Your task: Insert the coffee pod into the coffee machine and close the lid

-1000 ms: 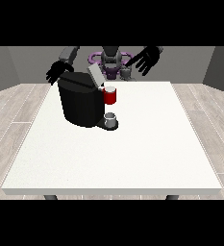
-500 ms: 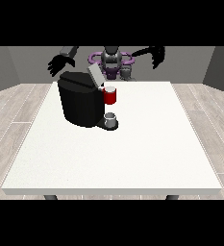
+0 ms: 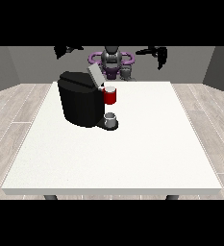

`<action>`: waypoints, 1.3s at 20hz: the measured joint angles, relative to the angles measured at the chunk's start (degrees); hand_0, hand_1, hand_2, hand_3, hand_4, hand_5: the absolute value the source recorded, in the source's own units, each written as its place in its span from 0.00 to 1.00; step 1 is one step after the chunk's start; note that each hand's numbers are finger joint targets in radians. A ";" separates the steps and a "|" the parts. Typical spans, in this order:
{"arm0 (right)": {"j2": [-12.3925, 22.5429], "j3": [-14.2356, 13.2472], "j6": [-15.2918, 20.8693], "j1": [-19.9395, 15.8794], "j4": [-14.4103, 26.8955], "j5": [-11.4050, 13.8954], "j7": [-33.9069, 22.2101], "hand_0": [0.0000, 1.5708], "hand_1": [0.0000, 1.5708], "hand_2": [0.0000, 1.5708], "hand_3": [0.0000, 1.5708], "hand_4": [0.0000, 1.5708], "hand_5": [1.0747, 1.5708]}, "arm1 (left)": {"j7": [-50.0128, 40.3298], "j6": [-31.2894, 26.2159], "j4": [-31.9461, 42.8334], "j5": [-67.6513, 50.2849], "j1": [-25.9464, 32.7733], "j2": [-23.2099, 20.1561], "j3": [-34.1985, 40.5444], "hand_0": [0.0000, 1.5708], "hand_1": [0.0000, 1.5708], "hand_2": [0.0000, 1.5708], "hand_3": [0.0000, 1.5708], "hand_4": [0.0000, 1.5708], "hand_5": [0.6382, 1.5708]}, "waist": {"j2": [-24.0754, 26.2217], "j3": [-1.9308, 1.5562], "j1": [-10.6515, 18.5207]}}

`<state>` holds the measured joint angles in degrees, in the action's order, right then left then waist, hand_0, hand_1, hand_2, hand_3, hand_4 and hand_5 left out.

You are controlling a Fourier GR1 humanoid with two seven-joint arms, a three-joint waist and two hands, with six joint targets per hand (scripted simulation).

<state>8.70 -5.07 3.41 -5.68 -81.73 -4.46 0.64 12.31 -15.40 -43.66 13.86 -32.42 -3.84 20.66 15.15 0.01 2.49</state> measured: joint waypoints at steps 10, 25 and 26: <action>2.69 1.25 -3.96 -8.40 -1.58 -0.02 -3.40 0.00 0.00 0.00 0.00 0.15 1.00 | -1.13 -1.70 -8.42 -4.99 5.13 2.49 -2.29 0.00 0.00 0.00 0.00 0.07 1.00 | -3.59 -0.01 4.31; 1.24 1.10 -6.48 -15.96 4.84 0.82 -1.48 0.00 0.00 0.00 0.00 0.00 1.00 | -6.58 -0.33 -25.42 -11.02 13.87 1.91 -6.70 0.00 0.00 0.00 0.00 0.00 1.00 | -11.70 -0.03 5.18; 1.43 0.73 -7.10 -16.59 5.34 0.32 -1.62 0.00 0.00 0.00 0.00 0.00 1.00 | -6.57 0.01 -25.95 -11.24 14.47 1.88 -6.79 0.00 0.00 0.00 0.00 0.00 1.00 | -12.20 -0.02 4.83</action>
<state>10.12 -4.34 -3.69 -22.27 -76.38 -4.14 -0.98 5.74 -15.40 -69.61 2.62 -17.94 -1.97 13.86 2.95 -0.01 7.32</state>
